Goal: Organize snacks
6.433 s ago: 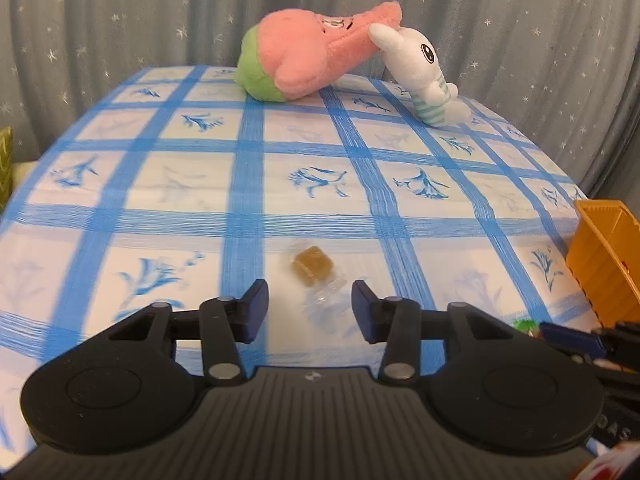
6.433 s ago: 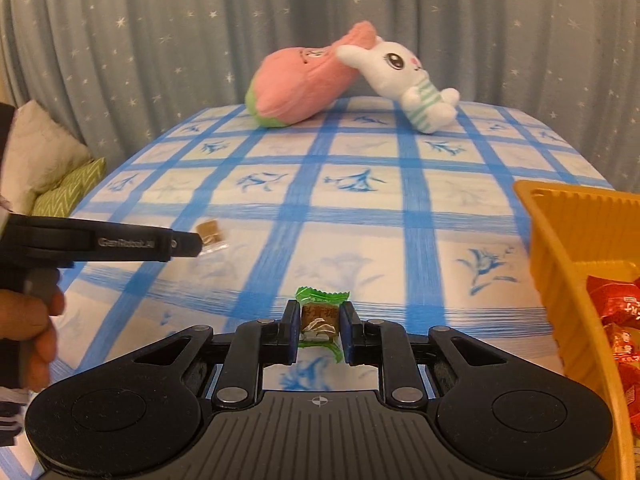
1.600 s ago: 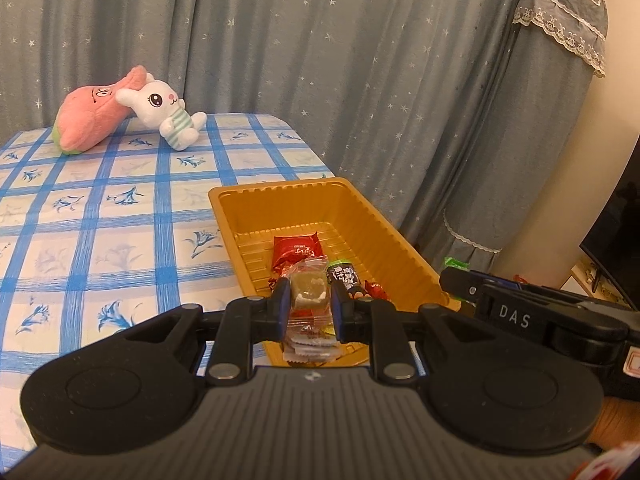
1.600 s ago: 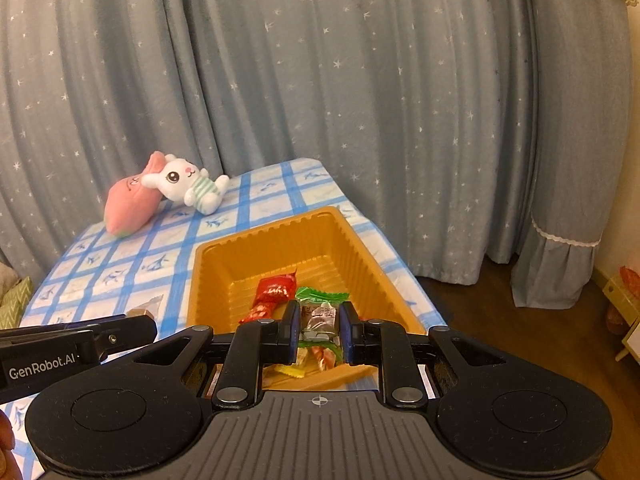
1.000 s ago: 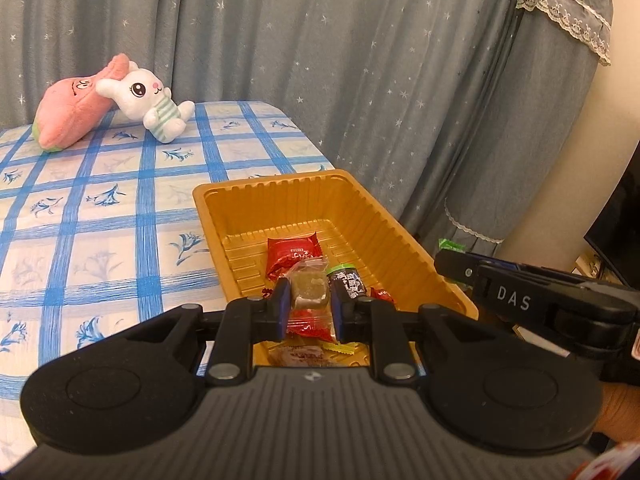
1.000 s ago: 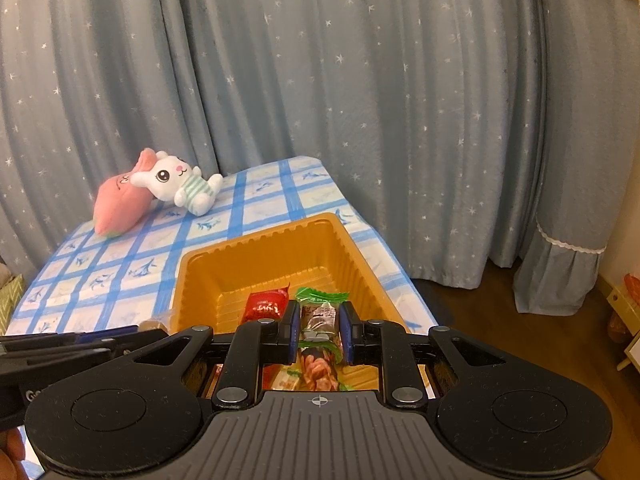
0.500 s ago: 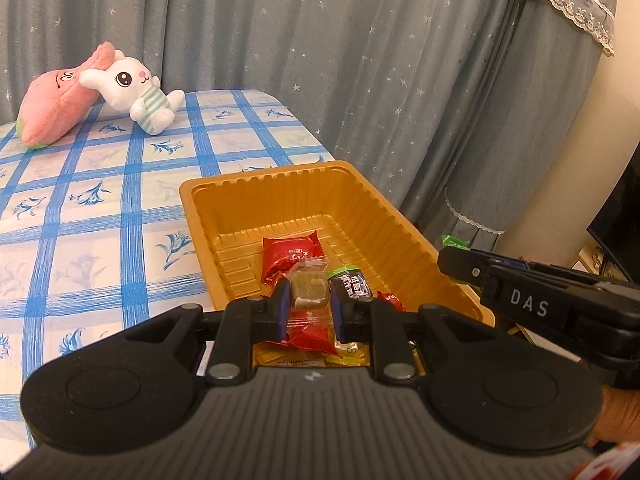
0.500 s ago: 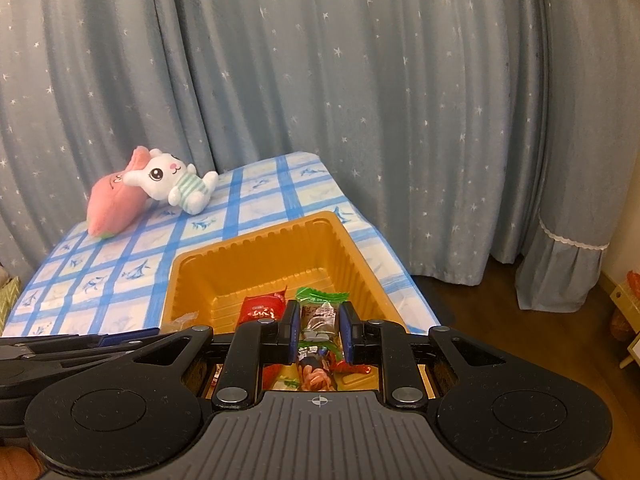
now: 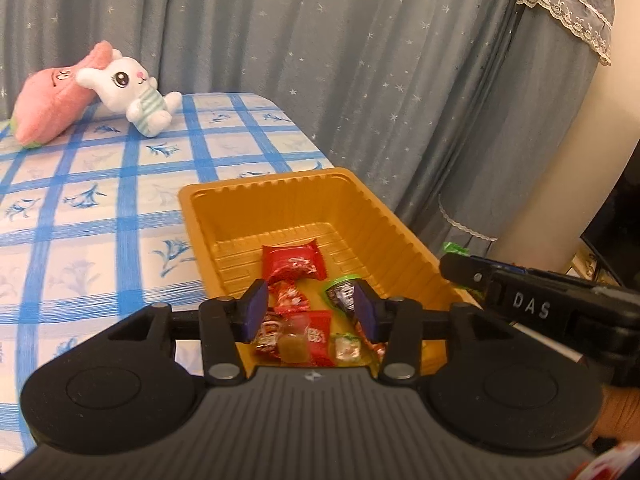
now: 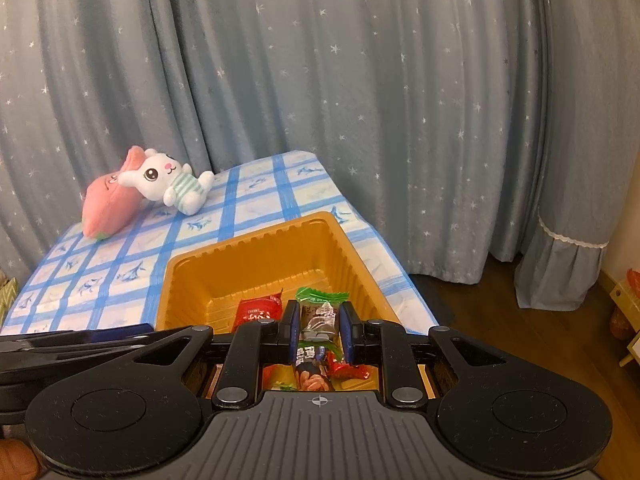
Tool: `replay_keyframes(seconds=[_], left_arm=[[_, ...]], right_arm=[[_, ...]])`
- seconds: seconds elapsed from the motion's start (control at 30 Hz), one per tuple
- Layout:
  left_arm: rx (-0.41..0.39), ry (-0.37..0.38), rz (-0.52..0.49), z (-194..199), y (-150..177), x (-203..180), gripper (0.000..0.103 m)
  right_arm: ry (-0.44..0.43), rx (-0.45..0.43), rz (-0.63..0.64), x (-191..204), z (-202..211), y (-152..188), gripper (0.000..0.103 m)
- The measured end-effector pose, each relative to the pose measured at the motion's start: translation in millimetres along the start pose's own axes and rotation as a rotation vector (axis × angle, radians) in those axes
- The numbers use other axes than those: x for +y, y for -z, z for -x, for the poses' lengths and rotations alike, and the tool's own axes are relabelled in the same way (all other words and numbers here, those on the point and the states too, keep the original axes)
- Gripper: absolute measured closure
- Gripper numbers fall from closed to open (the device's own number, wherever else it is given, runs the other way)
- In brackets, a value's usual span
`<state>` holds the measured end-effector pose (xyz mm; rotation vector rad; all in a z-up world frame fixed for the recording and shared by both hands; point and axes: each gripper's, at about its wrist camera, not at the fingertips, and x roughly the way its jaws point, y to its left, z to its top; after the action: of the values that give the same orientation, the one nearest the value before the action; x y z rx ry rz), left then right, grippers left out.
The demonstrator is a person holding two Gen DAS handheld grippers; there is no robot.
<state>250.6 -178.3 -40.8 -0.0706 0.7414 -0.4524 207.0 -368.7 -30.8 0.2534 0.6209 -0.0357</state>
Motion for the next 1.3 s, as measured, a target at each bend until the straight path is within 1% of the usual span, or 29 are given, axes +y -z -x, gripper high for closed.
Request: replay_keyframes(seconds=[0.2,0.27,0.37,0.43,0.5,0.63,0.87,0.93,1.0,1.03,1.07,1.1,1.13,1.3], left_arm=[[-0.006,-0.03,0.013,15.8,7.4,11.3,0.06],[-0.004,-0.039,0.017,19.8,9.7,14.3,0.057],[0.001,-0.047,0.025,23.8,12.6,17.4,0.057],[0.002,-0.052,0.029,25.8,13.4,18.7,0.055],[0.002,-0.053,0.03,27.0,13.6,19.7,0.05],[0.003,-0.057,0.03,28.1,14.5,21.2,0.049],[0.008,-0.072,0.041,27.5,15.9,27.1,0.041],[0.009,-0.079,0.044,27.9,16.8,28.4,0.036],[0.004,-0.085,0.049,29.0,18.2,30.7,0.03],[0.0,-0.09,0.05,29.9,19.1,31.7,0.027],[-0.004,-0.097,0.051,31.0,20.1,32.6,0.021],[-0.007,-0.104,0.051,32.3,21.1,33.5,0.018],[-0.008,-0.109,0.053,33.7,21.9,34.5,0.017],[-0.002,-0.124,0.083,39.6,25.8,39.8,0.009]], right_arm=[[-0.009,0.002,0.0,2.2,0.7,1.0,0.082],[-0.014,0.004,-0.001,3.6,1.6,1.4,0.082],[-0.021,0.005,0.002,8.9,3.0,0.5,0.082],[-0.029,0.006,0.004,11.4,3.5,-0.1,0.082],[-0.035,0.006,0.006,14.0,3.5,-1.1,0.082],[-0.045,0.01,0.009,17.6,2.3,-2.1,0.082],[-0.073,0.022,-0.01,19.1,-4.4,-5.5,0.082],[-0.089,0.029,-0.011,19.5,-7.0,-6.8,0.082],[-0.13,0.032,-0.02,18.7,-9.1,-8.0,0.082],[-0.141,0.033,-0.03,17.8,-10.0,-8.8,0.077],[-0.139,0.027,-0.04,16.3,-9.7,-9.2,0.069],[-0.137,0.018,-0.052,14.3,-8.7,-10.0,0.045],[-0.136,0.005,-0.067,11.6,-6.7,-10.6,0.035],[-0.098,-0.007,-0.094,2.2,3.1,-11.2,0.035]])
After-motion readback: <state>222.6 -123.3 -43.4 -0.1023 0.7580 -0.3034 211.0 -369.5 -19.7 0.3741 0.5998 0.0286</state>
